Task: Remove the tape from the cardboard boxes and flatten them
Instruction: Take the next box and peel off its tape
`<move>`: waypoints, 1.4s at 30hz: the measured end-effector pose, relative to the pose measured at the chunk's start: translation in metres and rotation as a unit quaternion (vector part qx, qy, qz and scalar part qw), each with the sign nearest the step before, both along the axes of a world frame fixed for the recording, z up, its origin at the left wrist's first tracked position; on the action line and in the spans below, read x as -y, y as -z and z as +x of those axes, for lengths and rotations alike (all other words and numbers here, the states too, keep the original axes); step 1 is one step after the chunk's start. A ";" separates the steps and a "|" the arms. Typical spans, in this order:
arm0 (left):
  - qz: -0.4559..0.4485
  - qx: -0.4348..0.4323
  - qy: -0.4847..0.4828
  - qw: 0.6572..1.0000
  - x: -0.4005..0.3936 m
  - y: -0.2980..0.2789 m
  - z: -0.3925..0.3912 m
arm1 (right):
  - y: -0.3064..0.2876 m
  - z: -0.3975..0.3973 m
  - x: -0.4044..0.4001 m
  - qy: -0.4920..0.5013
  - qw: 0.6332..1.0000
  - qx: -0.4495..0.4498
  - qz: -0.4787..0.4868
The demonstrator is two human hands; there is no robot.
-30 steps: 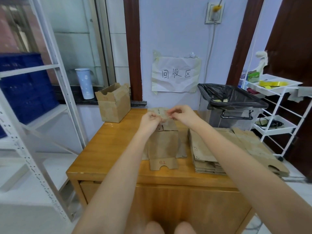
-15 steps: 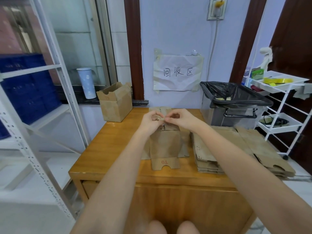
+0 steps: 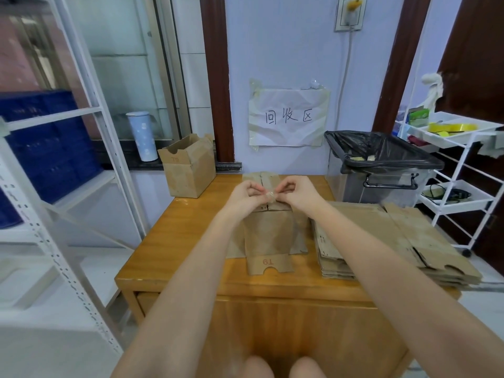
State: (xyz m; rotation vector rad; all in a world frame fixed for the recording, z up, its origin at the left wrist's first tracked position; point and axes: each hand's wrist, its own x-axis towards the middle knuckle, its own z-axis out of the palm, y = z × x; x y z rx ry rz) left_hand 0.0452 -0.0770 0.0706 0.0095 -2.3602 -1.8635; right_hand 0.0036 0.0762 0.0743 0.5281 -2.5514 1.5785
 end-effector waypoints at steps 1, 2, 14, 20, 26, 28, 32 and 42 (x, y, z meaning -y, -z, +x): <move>0.000 -0.008 0.000 1.000 -0.002 0.001 0.000 | 0.001 -0.001 0.001 0.006 1.000 0.012 -0.010; -0.003 -0.012 -0.008 1.000 -0.004 0.002 -0.001 | 0.001 -0.001 0.002 0.011 0.999 0.024 -0.021; -0.223 0.005 -0.087 0.971 -0.014 0.003 -0.018 | 0.004 0.001 0.003 0.009 1.000 -0.014 -0.004; -0.235 -0.016 -0.106 0.966 -0.015 0.003 -0.016 | 0.000 0.003 0.002 -0.025 0.995 0.053 -0.086; -0.143 -0.024 -0.071 0.987 -0.007 0.006 -0.020 | 0.002 -0.003 -0.001 -0.031 0.998 0.047 -0.042; -0.116 -0.034 -0.057 0.991 -0.004 0.007 -0.019 | 0.000 -0.005 0.000 -0.032 0.996 0.076 -0.035; -0.085 -0.041 -0.056 0.994 -0.001 0.006 -0.019 | -0.010 -0.005 0.000 -0.059 0.995 0.071 0.045; -0.009 -0.011 -0.062 0.998 -0.001 -0.001 -0.011 | -0.013 -0.005 0.013 -0.019 0.988 0.039 0.145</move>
